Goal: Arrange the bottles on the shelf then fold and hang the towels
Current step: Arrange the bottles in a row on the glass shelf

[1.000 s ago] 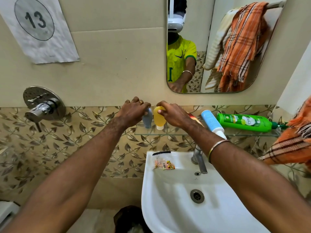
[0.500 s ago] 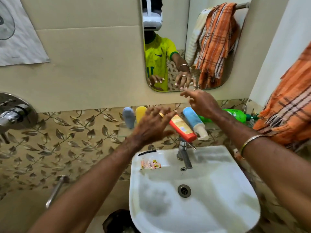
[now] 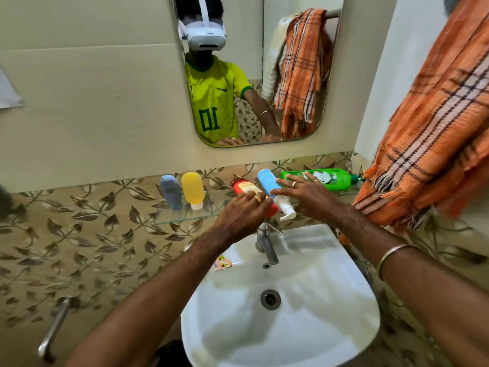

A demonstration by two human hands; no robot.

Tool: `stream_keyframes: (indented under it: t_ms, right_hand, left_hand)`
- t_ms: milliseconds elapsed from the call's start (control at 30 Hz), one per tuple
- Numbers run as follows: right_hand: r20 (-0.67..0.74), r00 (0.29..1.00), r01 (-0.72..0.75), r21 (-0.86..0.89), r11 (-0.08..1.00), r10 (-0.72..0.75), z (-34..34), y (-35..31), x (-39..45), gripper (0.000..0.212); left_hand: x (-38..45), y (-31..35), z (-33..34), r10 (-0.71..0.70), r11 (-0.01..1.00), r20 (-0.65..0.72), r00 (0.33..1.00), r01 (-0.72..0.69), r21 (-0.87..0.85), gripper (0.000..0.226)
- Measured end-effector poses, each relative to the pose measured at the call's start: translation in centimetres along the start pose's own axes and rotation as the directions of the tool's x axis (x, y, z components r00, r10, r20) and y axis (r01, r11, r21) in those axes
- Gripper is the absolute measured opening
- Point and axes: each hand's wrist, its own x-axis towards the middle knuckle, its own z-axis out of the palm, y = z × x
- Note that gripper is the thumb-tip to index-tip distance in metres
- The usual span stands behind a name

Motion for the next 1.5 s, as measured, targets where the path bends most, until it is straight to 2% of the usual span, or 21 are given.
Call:
stream_keyframes:
  t_ms: [233, 333, 533, 700, 867, 1100, 1500]
  right_hand:
    - [-0.1, 0.993, 0.064, 0.062, 0.996, -0.058, 0.2, -0.2, 1.0, 0.074]
    - [-0.195, 0.978, 0.099, 0.129, 0.987, -0.072, 0.0, -0.6, 1.6, 0.074]
    - [-0.318, 0.941, 0.049, 0.472, 0.88, 0.119, -2.1, -1.9, 3.2, 0.051]
    - [-0.301, 0.928, 0.014, 0.621, 0.784, 0.221, -4.0, -2.8, 4.7, 0.039]
    - [-0.23, 0.946, 0.03, 0.764, 0.644, 0.23, -5.1, -3.7, 6.0, 0.046]
    - [-0.118, 0.962, -0.009, 0.887, 0.461, 0.247, -5.1, -4.7, 7.1, 0.049]
    - [-0.103, 0.967, 0.021, 0.944, 0.329, 0.234, -4.4, -5.7, 7.9, 0.05]
  left_hand:
    - [-1.0, -2.5, -4.0, -0.238, 0.961, -0.187, 0.953, 0.203, -0.187, 0.046]
    - [-0.6, -3.8, -5.7, -0.315, 0.929, -0.198, 0.928, 0.258, -0.265, 0.049]
    - [1.2, -7.1, -7.8, -0.394, 0.86, -0.108, 0.913, 0.324, -0.395, 0.042]
    - [2.1, -9.5, -8.9, -0.483, 0.76, 0.007, 0.876, 0.423, -0.494, 0.041]
    - [2.9, -11.2, -10.3, -0.498, 0.677, 0.174, 0.849, 0.506, -0.535, 0.04]
    - [3.0, -12.4, -10.9, -0.49, 0.611, 0.292, 0.821, 0.562, -0.557, 0.037]
    - [2.6, -12.9, -11.7, -0.467, 0.558, 0.363, 0.806, 0.587, -0.587, 0.046]
